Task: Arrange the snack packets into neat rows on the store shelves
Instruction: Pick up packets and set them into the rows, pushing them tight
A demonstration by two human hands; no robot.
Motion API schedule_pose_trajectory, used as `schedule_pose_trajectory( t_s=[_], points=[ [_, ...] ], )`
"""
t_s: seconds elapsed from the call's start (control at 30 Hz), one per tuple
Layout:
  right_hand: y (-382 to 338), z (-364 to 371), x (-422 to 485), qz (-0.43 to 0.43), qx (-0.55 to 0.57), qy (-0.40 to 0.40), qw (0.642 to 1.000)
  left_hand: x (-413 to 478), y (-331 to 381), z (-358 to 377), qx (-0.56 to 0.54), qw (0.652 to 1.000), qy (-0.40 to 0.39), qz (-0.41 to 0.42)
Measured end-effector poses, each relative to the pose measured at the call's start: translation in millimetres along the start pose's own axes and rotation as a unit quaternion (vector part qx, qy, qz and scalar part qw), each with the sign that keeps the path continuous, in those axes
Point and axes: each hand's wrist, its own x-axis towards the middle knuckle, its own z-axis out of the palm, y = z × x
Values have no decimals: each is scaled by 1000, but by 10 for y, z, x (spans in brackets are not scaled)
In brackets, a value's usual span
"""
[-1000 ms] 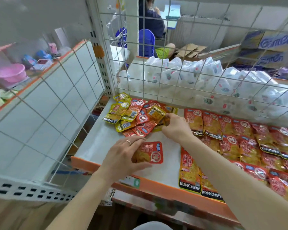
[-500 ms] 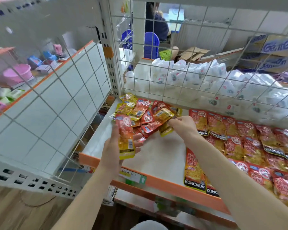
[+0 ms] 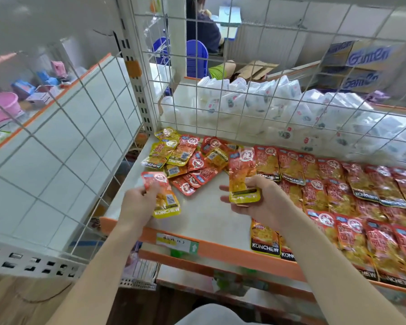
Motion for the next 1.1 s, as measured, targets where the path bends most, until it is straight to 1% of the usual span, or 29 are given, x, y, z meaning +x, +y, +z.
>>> schedule_pose_trajectory(
  t_s=[0.03, 0.1, 0.13, 0.17, 0.2, 0.23, 0.33, 0.4, 0.47, 0.5, 0.57, 0.67, 0.77, 0.8, 0.87, 0.97, 1.03, 1.1],
  points=[
    [16, -17, -24, 4, 7, -23, 1000, 9, -35, 12, 100, 994, 1, 38],
    [60, -40, -48, -2, 1, -49, 999, 45, -101, 22, 288, 953, 35, 90],
    [86, -32, -58, -18, -3, -54, 998, 68, -111, 18, 347, 930, 65, 97],
    [103, -23, -60, -40, -5, -59, 997, 89, -100, 11, 380, 916, 92, 95],
    [108, -5, -66, -65, -13, -65, 996, 119, -64, 5, 388, 910, 111, 95],
    [110, 26, -80, -90, -26, -65, 993, 160, -22, -3, 376, 913, 120, 104],
    [133, 109, -73, -148, -91, -38, 984, 303, 186, 8, 308, 932, 108, 155],
    [164, 187, -44, -195, -174, 19, 965, 463, 319, 61, 303, 931, 93, 182],
    [201, 258, -9, -241, -249, 84, 934, 670, 406, 132, 321, 926, 73, 184],
    [214, 283, 6, -254, -261, 105, 925, 761, 445, 171, 338, 923, 59, 174],
    [235, 322, 32, -269, -237, 107, 927, 911, 487, 227, 382, 910, 37, 157],
    [247, 354, 46, -268, -218, 114, 931, 1033, 483, 264, 401, 901, 47, 158],
    [234, 353, 36, -276, -223, 139, 924, 1058, 417, 257, 376, 909, 74, 161],
    [232, 346, 30, -278, -220, 147, 924, 1057, 405, 241, 342, 922, 79, 163],
    [237, 309, 16, -273, -210, 165, 924, 1025, 418, 181, 230, 955, 78, 172],
    [218, 253, -59, -268, -189, 169, 930, 866, 495, 99, 97, 973, 89, 189],
    [187, 209, -125, -266, -180, 178, 930, 617, 579, 116, 21, 981, 60, 181],
    [154, 148, -188, -270, -169, 188, 929, 270, 694, 215, -77, 984, -18, 160]
  ],
)
